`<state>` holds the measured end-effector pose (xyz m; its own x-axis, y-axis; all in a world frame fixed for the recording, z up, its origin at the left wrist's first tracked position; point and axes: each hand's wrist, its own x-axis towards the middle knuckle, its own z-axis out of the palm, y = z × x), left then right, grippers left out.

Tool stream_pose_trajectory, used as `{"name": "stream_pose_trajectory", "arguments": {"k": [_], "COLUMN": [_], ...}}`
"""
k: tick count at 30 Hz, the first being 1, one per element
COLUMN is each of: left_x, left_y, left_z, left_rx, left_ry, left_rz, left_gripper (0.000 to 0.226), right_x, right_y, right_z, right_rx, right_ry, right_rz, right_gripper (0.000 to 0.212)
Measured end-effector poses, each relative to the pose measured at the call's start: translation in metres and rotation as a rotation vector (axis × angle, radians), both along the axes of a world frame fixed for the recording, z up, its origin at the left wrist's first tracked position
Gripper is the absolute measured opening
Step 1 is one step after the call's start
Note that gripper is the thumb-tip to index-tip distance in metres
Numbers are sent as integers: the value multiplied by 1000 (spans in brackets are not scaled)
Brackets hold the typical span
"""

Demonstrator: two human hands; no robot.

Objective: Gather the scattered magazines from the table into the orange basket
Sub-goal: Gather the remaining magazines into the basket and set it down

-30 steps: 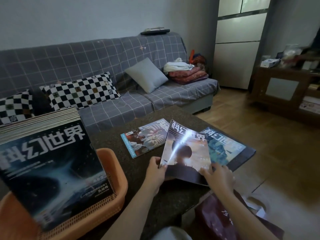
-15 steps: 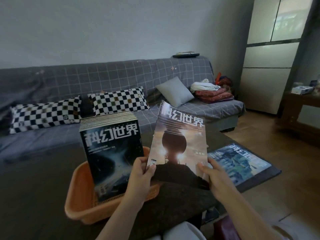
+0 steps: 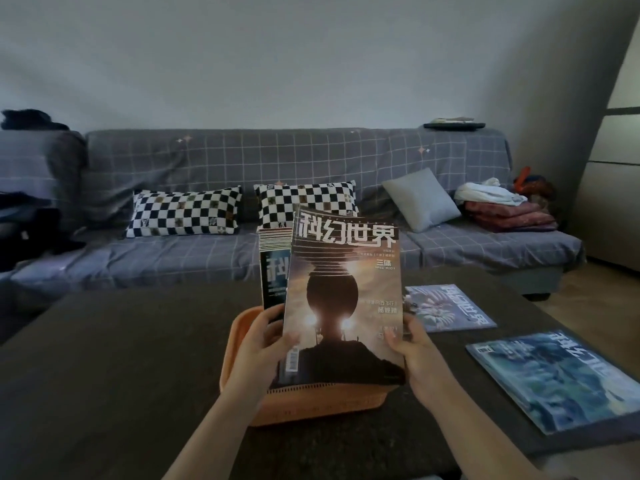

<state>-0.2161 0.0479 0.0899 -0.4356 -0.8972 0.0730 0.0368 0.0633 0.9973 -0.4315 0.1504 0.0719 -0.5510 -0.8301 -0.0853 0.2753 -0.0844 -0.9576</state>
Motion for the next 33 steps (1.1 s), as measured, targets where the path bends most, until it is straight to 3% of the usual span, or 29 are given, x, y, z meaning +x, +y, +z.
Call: {"name": "stream_pose_trajectory", "arguments": {"k": [7, 11, 18, 27, 33], "left_x": [0, -3, -8, -9, -10], "left_y": [-25, -37, -47, -46, -44], "left_z": [-22, -34, -41, -49, -47], "left_rx": [-226, -240, -353, -370, -378], "left_ry": [-302, -423, -620, -716, -748], "left_rz": [247, 334, 389, 426, 416], "left_gripper": [31, 26, 32, 25, 18], "right_x": [4, 1, 3, 5, 5], "right_y": [-40, -57, -68, -74, -75], "right_z": [-6, -19, -36, -46, -44], "right_rx": [190, 314, 341, 443, 368], "right_ry": [320, 601, 982, 1077, 1068], "right_rz": [-35, -104, -199, -230, -256], "right_gripper": [25, 39, 59, 61, 61]}}
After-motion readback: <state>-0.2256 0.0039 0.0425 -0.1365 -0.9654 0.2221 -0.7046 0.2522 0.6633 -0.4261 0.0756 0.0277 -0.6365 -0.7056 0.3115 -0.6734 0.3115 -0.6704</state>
